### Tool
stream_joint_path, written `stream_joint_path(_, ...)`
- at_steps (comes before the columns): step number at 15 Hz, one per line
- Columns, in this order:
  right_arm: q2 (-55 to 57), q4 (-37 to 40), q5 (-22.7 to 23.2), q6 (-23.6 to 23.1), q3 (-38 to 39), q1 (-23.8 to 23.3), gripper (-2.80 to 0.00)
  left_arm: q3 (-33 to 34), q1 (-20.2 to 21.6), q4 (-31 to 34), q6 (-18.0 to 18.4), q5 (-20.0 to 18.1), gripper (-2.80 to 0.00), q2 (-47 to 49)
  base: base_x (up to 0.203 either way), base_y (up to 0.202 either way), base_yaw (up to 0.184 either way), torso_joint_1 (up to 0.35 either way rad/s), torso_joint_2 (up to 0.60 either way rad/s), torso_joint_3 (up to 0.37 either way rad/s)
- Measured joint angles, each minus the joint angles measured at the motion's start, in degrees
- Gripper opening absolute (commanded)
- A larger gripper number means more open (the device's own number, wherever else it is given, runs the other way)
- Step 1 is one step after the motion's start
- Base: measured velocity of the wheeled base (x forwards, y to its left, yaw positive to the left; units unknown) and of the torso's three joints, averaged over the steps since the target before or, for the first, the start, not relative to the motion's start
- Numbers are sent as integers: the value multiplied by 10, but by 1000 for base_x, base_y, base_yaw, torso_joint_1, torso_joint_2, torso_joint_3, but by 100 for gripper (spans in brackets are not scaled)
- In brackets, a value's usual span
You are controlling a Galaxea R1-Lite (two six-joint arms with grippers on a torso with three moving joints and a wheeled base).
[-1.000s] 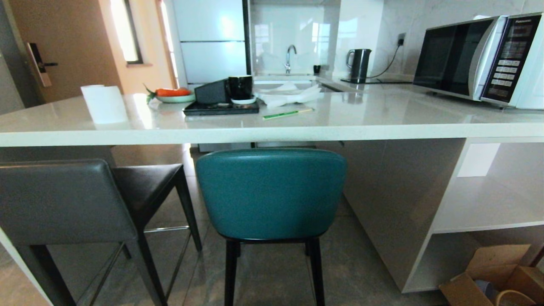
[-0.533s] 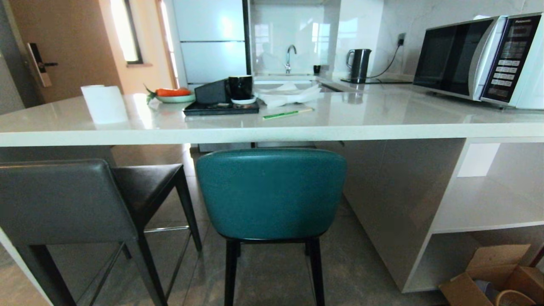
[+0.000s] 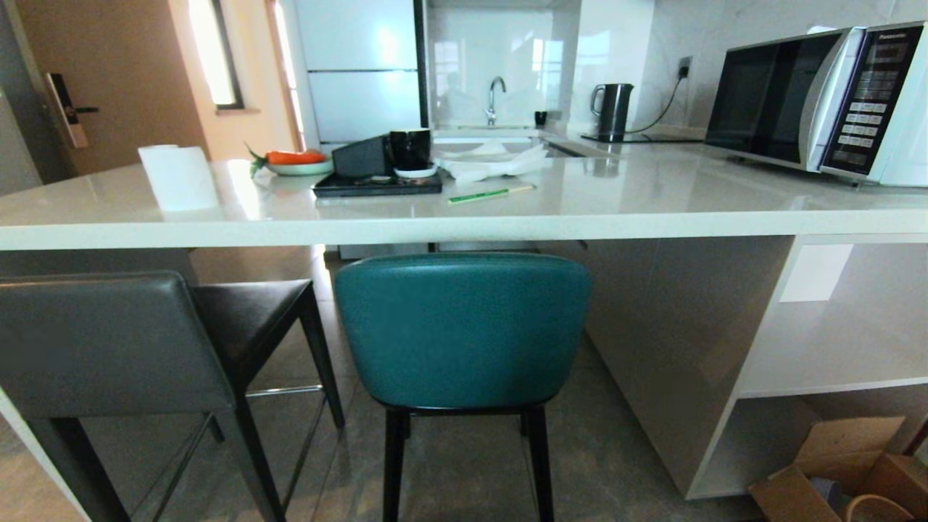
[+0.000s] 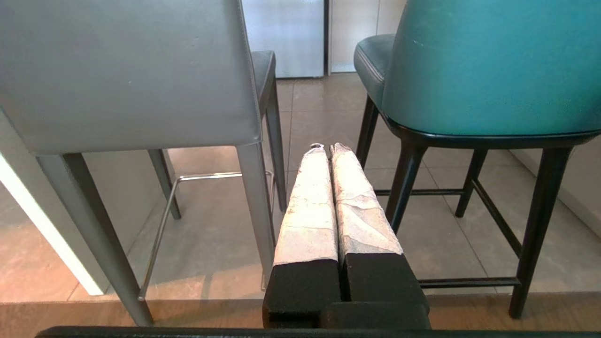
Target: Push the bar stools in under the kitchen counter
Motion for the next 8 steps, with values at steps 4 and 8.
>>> stream_joint_path(4, 0, 0, 0, 0, 0, 0, -280, 0, 0, 0, 0, 0, -280, 0, 0, 0, 0, 0, 0, 0)
stream_joint_path(8, 0, 0, -1, 2, 0, 0, -280, 0, 0, 2, -3, 0, -280, 0, 0, 0, 0, 0, 0, 0)
